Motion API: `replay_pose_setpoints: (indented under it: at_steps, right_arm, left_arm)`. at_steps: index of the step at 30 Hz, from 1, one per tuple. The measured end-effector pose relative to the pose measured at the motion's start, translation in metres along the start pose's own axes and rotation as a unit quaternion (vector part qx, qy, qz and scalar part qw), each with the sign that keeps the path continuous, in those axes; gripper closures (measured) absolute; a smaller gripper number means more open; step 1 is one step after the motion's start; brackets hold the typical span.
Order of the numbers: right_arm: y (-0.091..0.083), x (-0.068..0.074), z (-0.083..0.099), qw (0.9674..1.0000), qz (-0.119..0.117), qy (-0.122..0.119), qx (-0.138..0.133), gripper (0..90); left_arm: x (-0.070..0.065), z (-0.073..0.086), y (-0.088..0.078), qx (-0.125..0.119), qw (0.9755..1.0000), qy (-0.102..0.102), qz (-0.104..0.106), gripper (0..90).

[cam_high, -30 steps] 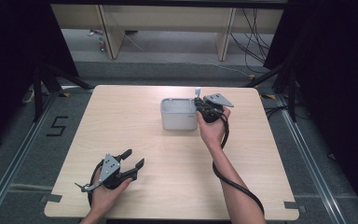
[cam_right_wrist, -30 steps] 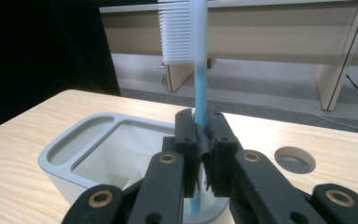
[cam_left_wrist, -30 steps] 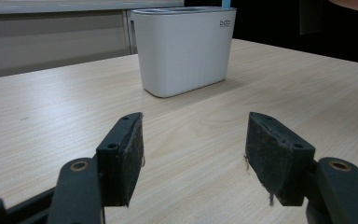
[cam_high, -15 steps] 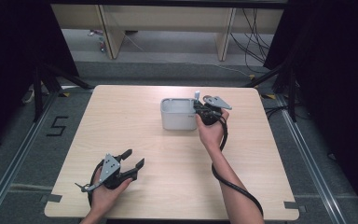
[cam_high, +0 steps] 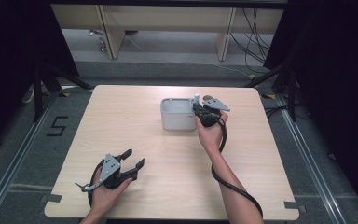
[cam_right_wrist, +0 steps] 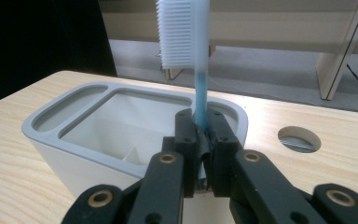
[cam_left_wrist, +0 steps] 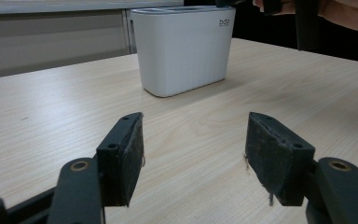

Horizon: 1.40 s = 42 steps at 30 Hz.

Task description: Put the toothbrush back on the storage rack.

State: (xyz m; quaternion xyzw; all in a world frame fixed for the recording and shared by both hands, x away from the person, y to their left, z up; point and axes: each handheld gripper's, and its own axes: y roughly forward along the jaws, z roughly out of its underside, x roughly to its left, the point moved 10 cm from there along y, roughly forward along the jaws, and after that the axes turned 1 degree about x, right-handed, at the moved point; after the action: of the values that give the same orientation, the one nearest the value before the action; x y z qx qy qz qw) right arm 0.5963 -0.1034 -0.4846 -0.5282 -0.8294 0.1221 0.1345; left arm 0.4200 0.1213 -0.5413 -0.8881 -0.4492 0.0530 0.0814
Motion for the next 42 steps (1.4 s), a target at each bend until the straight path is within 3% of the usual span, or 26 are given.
replay_pose_setpoints:
  at_steps: [5,6,9,14,15,17,20,22,23,24,25,26,28,29,32,37,42]
  right_arm:
    - [-0.001,-0.002,0.0,1.0,0.004,-0.005,0.0,85.2]
    - [-0.001,0.002,0.001,0.9999,0.002,0.012,0.002,85.1]
    - [0.0,-0.001,0.001,0.9999,0.002,-0.011,-0.002,84.6]
    - [-0.001,-0.001,0.001,1.0,0.003,0.003,0.0,82.4]
    - [-0.001,-0.003,-0.001,0.9999,0.005,-0.013,-0.005,81.7]
    - [-0.001,-0.002,0.0,1.0,0.006,-0.004,-0.001,80.7]
    - [-0.003,-0.002,-0.002,0.9999,0.008,0.008,-0.001,74.3]
    - [-0.003,-0.003,-0.002,0.9999,0.011,0.002,-0.002,69.2]
    - [-0.004,-0.007,-0.003,0.9997,0.016,-0.016,-0.003,66.3]
    - [-0.004,-0.007,-0.003,0.9997,0.016,-0.016,-0.003,66.3]
    - [-0.005,-0.005,-0.003,0.9999,0.016,0.0,-0.002,63.1]
    - [-0.007,-0.006,-0.005,0.9997,0.023,-0.003,-0.005,56.9]
    - [-0.009,-0.008,-0.007,0.9994,0.028,-0.017,-0.007,55.1]
    - [-0.011,-0.006,-0.007,0.9996,0.029,-0.003,-0.003,50.5]
    - [-0.013,-0.008,-0.007,0.9993,0.034,-0.014,-0.001,48.5]
    - [-0.022,-0.003,0.0,0.9997,0.021,0.007,0.011,45.5]
    - [-0.031,-0.001,0.004,0.9998,0.012,0.005,0.017,45.2]
  left_arm:
    - [0.0,0.0,0.0,0.0,1.0,0.0,0.0,36.6]
    - [0.0,0.0,0.0,0.0,1.0,0.0,0.0,36.6]
    - [-0.001,0.0,0.0,-0.001,1.0,-0.001,0.0,36.6]
    - [-0.001,0.0,0.0,0.0,1.0,-0.002,0.001,36.6]
    - [-0.001,0.0,0.0,0.0,1.0,-0.002,0.001,36.6]
    - [-0.001,0.0,0.0,-0.001,1.0,-0.002,0.001,36.6]
    - [-0.001,0.0,0.0,0.0,1.0,-0.002,0.001,36.5]
    - [-0.001,0.0,0.0,0.0,1.0,-0.002,0.001,36.6]
    - [-0.001,0.0,0.0,0.0,1.0,-0.002,0.001,36.6]
    - [-0.001,0.0,0.0,0.0,1.0,-0.002,0.001,36.6]
    - [-0.001,0.0,0.0,-0.001,1.0,-0.002,-0.002,36.6]
    - [-0.001,0.0,0.0,-0.001,1.0,-0.002,-0.002,36.6]
    - [-0.001,0.0,0.0,-0.001,1.0,-0.002,-0.001,36.6]
    - [-0.001,0.001,-0.001,0.007,1.0,0.0,-0.003,36.6]
    - [-0.001,0.001,-0.001,0.008,1.0,0.002,-0.002,36.6]
    - [-0.002,0.001,-0.001,0.007,1.0,0.0,-0.002,36.6]
    - [-0.002,0.001,-0.001,0.007,1.0,0.0,-0.002,36.6]
